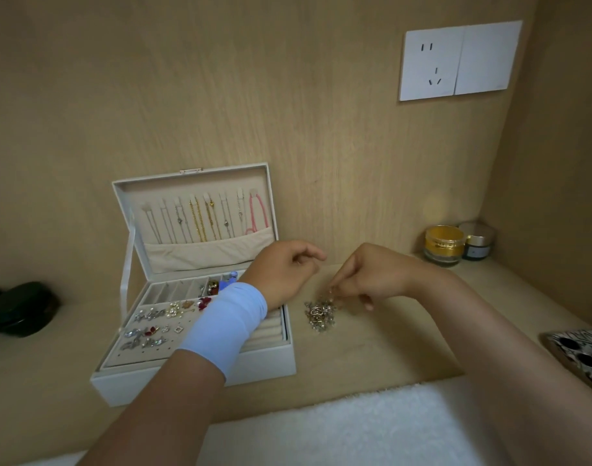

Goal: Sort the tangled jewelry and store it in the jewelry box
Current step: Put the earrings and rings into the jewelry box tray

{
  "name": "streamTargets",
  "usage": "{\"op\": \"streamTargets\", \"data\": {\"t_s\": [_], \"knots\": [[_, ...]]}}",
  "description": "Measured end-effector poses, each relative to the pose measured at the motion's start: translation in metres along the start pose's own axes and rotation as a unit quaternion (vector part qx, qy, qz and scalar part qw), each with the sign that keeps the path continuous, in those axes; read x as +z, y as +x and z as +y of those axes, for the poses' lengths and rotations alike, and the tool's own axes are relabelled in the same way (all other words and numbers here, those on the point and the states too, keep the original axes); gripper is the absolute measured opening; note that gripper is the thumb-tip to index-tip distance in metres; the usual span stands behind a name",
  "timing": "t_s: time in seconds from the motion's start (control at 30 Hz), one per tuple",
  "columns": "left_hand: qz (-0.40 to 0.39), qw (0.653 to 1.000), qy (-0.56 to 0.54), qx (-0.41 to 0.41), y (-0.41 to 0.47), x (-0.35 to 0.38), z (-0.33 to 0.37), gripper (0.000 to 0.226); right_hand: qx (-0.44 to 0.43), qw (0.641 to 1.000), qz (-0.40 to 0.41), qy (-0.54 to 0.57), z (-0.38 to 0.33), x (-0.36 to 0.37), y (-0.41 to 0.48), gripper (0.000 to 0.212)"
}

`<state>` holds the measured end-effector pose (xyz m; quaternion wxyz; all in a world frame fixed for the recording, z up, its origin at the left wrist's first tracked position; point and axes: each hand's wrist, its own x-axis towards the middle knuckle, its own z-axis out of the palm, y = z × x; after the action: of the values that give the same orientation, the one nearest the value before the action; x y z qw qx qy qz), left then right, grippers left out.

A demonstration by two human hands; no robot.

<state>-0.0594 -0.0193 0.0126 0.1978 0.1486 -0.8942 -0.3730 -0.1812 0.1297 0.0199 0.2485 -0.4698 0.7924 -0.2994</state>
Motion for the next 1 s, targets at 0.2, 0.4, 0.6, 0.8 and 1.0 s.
{"op": "streamTargets", "data": {"t_s": [0.2,0.4,0.6,0.8,1.0], "knots": [[0.014,0.996,-0.087,-0.023,-0.03,-0.034,-0.009,0.015,-0.067,0.989,0.027,0.127,-0.027,0.008,-0.002,0.006],[0.04,0.979,-0.194,-0.043,-0.064,-0.071,-0.023,0.015,-0.094,0.986,0.027,0.139,-0.075,0.03,0.006,0.006],[0.076,0.966,-0.241,-0.06,-0.092,-0.103,-0.043,0.014,-0.081,0.989,-0.006,0.124,-0.121,0.059,0.021,0.011],[0.12,0.95,-0.276,-0.081,-0.106,-0.121,-0.059,0.014,-0.146,0.968,0.097,0.179,-0.147,0.089,0.031,0.016],[0.131,0.949,-0.273,-0.09,-0.109,-0.12,-0.061,0.018,-0.209,0.955,0.185,0.103,-0.14,0.106,0.036,0.017]]}}
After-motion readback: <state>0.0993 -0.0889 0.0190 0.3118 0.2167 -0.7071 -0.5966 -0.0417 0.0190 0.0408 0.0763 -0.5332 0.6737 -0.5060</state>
